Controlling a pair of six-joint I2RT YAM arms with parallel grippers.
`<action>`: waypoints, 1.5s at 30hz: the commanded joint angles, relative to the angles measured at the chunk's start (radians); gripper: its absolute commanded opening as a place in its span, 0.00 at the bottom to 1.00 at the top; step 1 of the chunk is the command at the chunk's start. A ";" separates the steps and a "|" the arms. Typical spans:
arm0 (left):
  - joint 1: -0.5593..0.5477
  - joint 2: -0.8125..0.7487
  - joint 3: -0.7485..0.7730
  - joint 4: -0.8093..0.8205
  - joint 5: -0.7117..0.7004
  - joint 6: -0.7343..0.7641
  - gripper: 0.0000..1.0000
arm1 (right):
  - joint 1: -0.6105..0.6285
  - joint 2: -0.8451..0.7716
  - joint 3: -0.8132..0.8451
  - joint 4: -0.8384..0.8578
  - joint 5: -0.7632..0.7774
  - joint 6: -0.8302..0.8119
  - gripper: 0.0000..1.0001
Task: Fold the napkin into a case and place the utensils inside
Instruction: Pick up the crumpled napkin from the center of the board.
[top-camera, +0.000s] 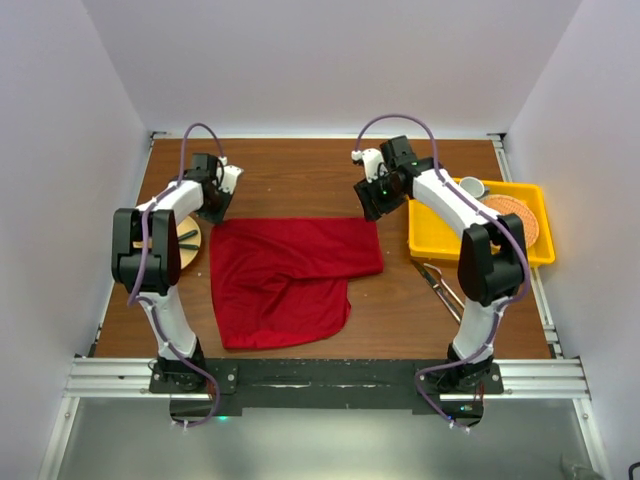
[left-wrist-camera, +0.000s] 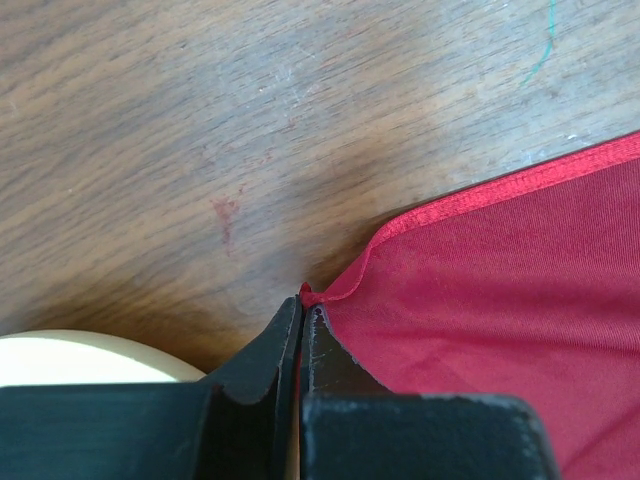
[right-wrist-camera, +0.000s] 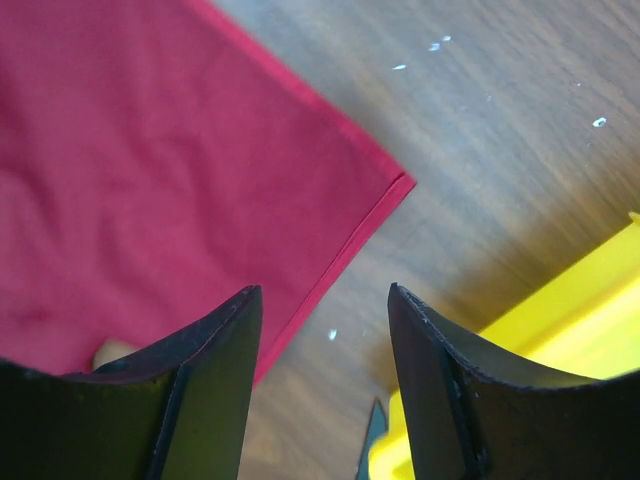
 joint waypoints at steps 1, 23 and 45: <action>0.004 0.018 0.052 -0.012 0.016 -0.029 0.00 | 0.002 0.055 0.054 0.083 0.097 0.077 0.57; 0.004 0.062 0.079 -0.023 0.055 -0.046 0.00 | 0.007 0.242 0.062 0.143 0.181 0.091 0.43; 0.005 -0.143 0.346 -0.012 0.213 -0.114 0.00 | 0.012 0.046 0.295 0.192 0.128 0.082 0.00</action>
